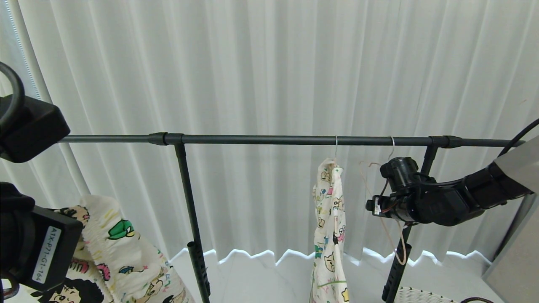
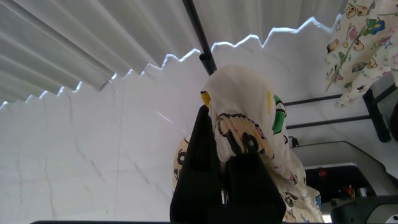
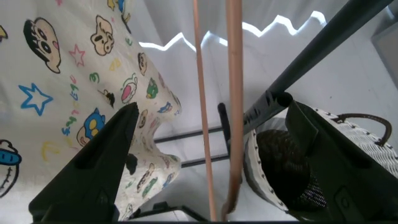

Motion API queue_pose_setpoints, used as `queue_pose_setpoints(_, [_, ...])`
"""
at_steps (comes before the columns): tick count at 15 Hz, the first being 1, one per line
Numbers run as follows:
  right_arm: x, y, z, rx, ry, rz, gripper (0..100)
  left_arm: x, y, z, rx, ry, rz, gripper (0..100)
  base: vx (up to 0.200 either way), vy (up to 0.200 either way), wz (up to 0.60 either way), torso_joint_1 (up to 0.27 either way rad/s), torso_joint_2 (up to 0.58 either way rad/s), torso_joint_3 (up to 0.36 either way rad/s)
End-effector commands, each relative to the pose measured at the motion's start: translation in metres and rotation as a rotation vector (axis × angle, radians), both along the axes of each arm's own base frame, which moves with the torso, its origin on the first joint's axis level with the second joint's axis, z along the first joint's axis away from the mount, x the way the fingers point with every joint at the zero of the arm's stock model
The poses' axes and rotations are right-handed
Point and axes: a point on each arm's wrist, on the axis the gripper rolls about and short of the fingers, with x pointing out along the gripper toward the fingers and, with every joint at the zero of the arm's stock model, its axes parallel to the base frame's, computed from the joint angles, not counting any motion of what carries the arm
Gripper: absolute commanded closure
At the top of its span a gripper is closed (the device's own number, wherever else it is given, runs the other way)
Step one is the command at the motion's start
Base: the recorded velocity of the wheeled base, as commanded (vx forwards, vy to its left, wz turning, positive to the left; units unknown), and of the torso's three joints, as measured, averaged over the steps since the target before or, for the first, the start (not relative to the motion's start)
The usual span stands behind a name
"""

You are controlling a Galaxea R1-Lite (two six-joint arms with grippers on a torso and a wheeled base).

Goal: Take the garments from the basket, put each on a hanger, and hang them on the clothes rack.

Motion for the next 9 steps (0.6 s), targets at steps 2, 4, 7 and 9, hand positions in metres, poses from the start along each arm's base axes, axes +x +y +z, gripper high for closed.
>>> queue_pose_setpoints(2, [0.0, 0.0002, 0.0, 0.0, 0.0, 0.001, 100, 0.0006, -0.0008, -0.0003, 0.002, 0.001, 0.0, 100, 0.0, 0.0, 0.0, 0.0, 0.0, 0.0])
queue_pose_setpoints(4, [-0.0001, 0.0002, 0.0006, 0.0, -0.002, 0.001, 100, 0.0004, -0.0004, -0.0001, 0.001, 0.0, 0.0, 100, 0.0, 0.0, 0.0, 0.0, 0.0, 0.0])
queue_pose_setpoints(7, [-0.0007, 0.0006, 0.0023, 0.002, -0.006, 0.003, 100, 0.0001, -0.0001, 0.0004, -0.001, -0.002, 0.0, 100, 0.0, 0.0, 0.0, 0.0, 0.0, 0.0])
queue_pose_setpoints(9, [-0.0025, 0.0015, 0.008, 0.005, -0.021, 0.004, 100, -0.0002, 0.0003, 0.0006, -0.002, -0.003, 0.0, 100, 0.0, 0.0, 0.0, 0.0, 0.0, 0.0])
